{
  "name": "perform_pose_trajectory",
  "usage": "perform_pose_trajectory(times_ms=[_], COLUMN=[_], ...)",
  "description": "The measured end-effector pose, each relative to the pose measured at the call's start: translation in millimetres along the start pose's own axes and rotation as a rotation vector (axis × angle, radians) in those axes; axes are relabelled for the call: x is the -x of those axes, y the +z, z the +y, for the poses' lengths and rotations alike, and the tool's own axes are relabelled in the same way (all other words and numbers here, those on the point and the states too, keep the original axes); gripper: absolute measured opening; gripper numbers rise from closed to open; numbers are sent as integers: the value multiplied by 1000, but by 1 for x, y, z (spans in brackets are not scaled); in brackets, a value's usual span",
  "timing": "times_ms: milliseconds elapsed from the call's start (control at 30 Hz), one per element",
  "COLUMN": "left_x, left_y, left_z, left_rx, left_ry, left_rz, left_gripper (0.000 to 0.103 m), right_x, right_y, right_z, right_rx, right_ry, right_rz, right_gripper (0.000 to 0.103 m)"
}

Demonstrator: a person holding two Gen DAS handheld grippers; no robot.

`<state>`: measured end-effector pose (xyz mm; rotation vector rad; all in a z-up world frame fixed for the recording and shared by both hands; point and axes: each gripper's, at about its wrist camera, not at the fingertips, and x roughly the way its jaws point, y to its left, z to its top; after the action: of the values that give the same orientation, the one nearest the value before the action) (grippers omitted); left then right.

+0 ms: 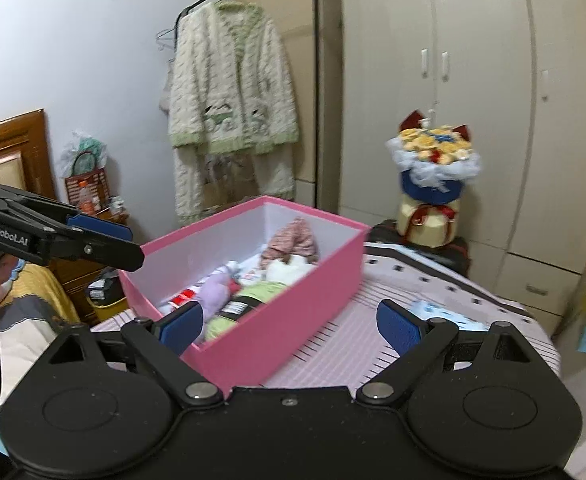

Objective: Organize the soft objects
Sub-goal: 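Open the left gripper to drop the plush into the box and withdraw, then lower the left gripper onto the white tissue pack and close on it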

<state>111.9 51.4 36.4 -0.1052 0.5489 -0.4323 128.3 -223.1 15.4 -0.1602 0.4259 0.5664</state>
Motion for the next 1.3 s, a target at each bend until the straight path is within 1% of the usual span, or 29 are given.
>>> perform_pose_trajectory(times_ms=[67, 200, 333, 433, 500, 600, 700, 833, 933, 1033, 1067, 1100, 1167, 1233, 1300], left_x=[-7, -22, -41, -61, -79, -107, -134, -168, -193, -221, -232, -241, -259, -273, -282], left_y=[0, -2, -1, 3, 6, 10, 12, 18, 27, 34, 36, 37, 38, 41, 45], left_z=[-15, -50, -81, -100, -108, -116, -120, -120, -116, -114, -114, -114, -112, -110, -106], left_rx=[-19, -76, -102, -109, -92, -70, -49, -29, 13, 45, 42, 37, 68, 83, 107], left_ry=[-45, -80, -114, -122, -125, -142, -128, -97, -86, -52, -47, -46, -29, 11, 29], left_rz=[11, 15, 1, -9, 6, 38, 52, 52, 56, 76, 91, 108, 138, 142, 141], left_gripper=[64, 64, 64, 64, 62, 61, 61, 60, 60, 60, 60, 59, 56, 55, 54], right_x=[12, 29, 35, 35, 31, 19, 3, -17, -37, -61, -70, -78, -90, -101, -111], right_y=[-8, -26, -41, -47, -47, -48, -50, -54, -56, -56, -56, -56, -55, -55, -55], right_z=[-9, -31, -52, -69, -79, -95, -106, -120, -126, -140, -146, -153, -161, -169, -177], right_rx=[-11, -57, -61, -55, -47, -30, 10, 18, 50, 36, 30, 26, 45, 66, 77], right_ry=[-29, -85, -181, -193, -194, -185, -181, -111, -127, -117, -115, -110, -94, -89, -72], right_rz=[-18, -37, -31, -14, 0, 27, 52, 41, 49, 76, 84, 85, 61, 49, 46], right_gripper=[96, 96, 96, 96, 96, 96, 95, 93, 93, 93, 93, 93, 93, 93, 93])
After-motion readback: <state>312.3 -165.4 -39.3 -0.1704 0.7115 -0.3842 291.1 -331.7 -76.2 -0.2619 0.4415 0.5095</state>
